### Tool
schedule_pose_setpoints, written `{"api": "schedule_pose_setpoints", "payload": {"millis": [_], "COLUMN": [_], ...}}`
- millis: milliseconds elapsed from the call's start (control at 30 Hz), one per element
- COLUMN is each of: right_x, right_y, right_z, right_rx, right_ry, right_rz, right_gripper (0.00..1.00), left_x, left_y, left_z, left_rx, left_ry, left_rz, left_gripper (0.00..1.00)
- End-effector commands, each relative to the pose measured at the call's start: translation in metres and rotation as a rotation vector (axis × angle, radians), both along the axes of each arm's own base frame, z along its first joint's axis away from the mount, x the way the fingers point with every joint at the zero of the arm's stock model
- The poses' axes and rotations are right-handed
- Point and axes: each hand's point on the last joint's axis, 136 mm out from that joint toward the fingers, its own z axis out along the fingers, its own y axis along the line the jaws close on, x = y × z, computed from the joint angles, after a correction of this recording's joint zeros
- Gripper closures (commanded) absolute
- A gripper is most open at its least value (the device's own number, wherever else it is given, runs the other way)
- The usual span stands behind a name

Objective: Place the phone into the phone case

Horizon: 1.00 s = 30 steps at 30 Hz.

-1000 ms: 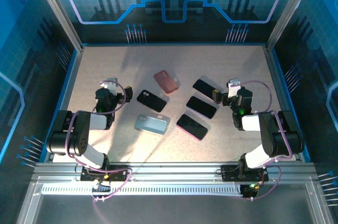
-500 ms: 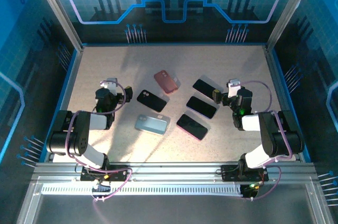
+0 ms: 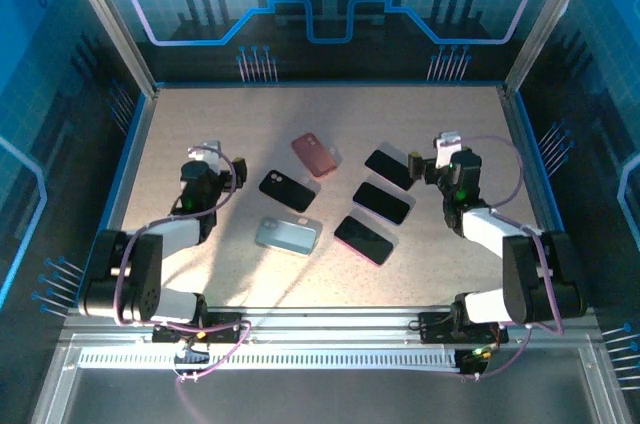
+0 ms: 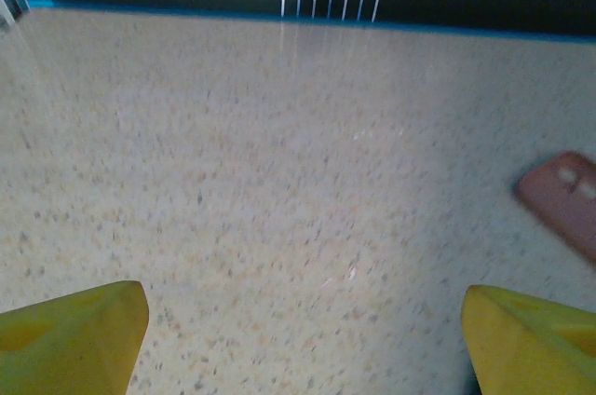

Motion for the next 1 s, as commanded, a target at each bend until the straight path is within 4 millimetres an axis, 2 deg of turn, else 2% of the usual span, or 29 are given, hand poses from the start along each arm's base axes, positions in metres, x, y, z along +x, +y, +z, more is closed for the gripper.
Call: {"api": "schedule_pose_setpoints", "payload": {"millis": [0,67,167,267,367,467,667,967], "right_x": [-0.007,-0.013,-0.027,-0.045,-0.062,-0.075,-0.081,-0.072], "right_y": [0.004,0.017,0.038,0.052,0.062,0.070,0.076,0.091], "right_z": [0.004,0.003,-0.005,-0.018,-0.032,-0.042,-0.062,-0.096], "right_rx": [-0.012,-0.042,-0.047,0.013,0.077,0.100,0.130,0.175], "right_ry": [0.105,0.172,0.267,0.376,0.463,0.516,0.624,0.780], "right_rz": [-0.046,-0.022,0.029,0.061,0.081,0.106,0.105,0.107], "right_gripper": [0.00,0.01,0.03,0.03,0.04,0.03,0.02,0.04], "left_x": [-0.004,-0.009,-0.017,-0.030,-0.045,-0.060,-0.080,-0.091], "left_y": [0.004,-0.002,-0.021,-0.041,-0.068,-0.084,-0.109,-0.117], "left_z": [0.035,0.048,0.059,0.059,0.054,0.046,0.045,0.037], "left_rx": [-0.060,-0.159,-0.248,-0.309,-0.354,-0.398,-0.526,-0.577], "left_ry": [0.007,0.024,0.079,0.164,0.258,0.323,0.347,0.380], "left_rz": [0.082,0.093,0.054,0.031,-0.040,-0.059,-0.124,-0.155], "left_gripper": [0.13,0.13,0.15,0.18,0.23,0.25,0.26,0.26]}}
